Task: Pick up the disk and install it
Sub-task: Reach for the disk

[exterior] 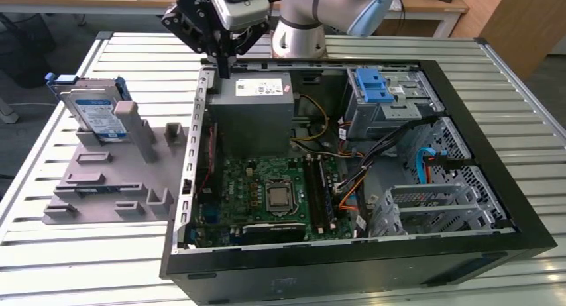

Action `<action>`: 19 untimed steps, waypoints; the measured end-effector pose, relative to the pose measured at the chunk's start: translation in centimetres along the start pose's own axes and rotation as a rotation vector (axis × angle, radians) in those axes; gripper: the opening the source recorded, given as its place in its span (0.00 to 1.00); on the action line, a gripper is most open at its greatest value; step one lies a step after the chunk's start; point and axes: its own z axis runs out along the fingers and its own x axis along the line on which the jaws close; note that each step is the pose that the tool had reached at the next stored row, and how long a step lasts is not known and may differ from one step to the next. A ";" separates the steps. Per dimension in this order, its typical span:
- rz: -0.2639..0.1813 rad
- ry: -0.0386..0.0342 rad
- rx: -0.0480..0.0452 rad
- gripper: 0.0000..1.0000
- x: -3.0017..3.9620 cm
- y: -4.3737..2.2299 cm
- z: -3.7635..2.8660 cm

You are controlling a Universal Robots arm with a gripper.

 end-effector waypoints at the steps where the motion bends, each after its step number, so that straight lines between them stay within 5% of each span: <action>1: 0.000 0.0000 0.0000 0.11 0.03 0.00 0.01; 19: 0.000 0.0001 0.0000 0.11 0.47 -0.04 0.02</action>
